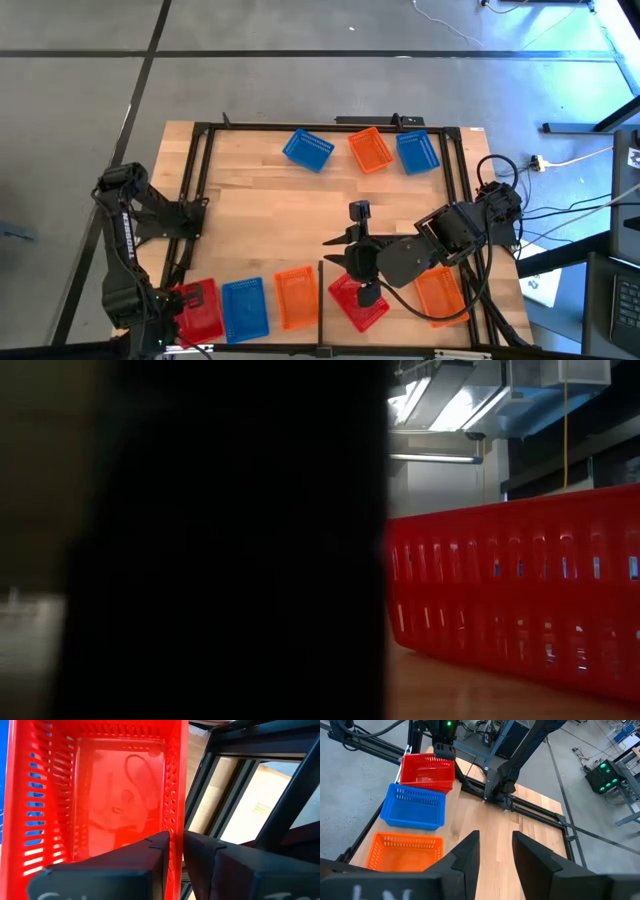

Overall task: Stack baskets on shelf by color
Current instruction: Stack the top red bin on top of the red bin on the shelf, then stack the left blue bin on top of the blue bin on the shelf

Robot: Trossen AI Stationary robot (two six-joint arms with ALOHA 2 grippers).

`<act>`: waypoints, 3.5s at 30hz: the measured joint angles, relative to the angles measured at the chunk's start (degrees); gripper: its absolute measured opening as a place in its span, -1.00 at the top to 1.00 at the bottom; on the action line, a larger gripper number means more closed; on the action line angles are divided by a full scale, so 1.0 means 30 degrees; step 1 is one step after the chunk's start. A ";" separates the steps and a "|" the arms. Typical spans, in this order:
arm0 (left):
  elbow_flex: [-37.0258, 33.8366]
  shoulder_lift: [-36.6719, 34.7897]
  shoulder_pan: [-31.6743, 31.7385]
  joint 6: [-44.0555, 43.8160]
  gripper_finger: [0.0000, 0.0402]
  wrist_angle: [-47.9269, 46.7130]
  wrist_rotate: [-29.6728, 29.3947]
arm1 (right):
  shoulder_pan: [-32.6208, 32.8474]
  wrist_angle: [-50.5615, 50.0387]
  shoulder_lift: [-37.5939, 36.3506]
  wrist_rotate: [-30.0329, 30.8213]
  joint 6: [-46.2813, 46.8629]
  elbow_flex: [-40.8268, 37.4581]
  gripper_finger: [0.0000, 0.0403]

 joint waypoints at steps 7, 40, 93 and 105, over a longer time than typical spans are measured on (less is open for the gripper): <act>0.0107 -0.0175 -0.0003 -0.0527 0.78 -0.0125 0.0381 | 0.0000 0.0015 0.0000 0.0000 0.0007 0.0000 0.42; -0.0359 -0.1295 0.1260 -0.4450 0.78 -0.3657 -0.4867 | -0.0004 -0.0015 0.0000 -0.0007 0.0007 0.0000 0.42; 0.2820 -0.7907 2.1285 -1.8382 0.78 -0.2478 -1.3809 | -2.1667 -0.4244 0.0466 -1.8511 -0.8420 -0.4302 0.42; 0.2827 -0.7807 2.3011 -1.8374 0.78 -0.2382 -1.2133 | -2.1479 0.3425 0.0692 -1.7772 -1.7571 -1.1835 0.42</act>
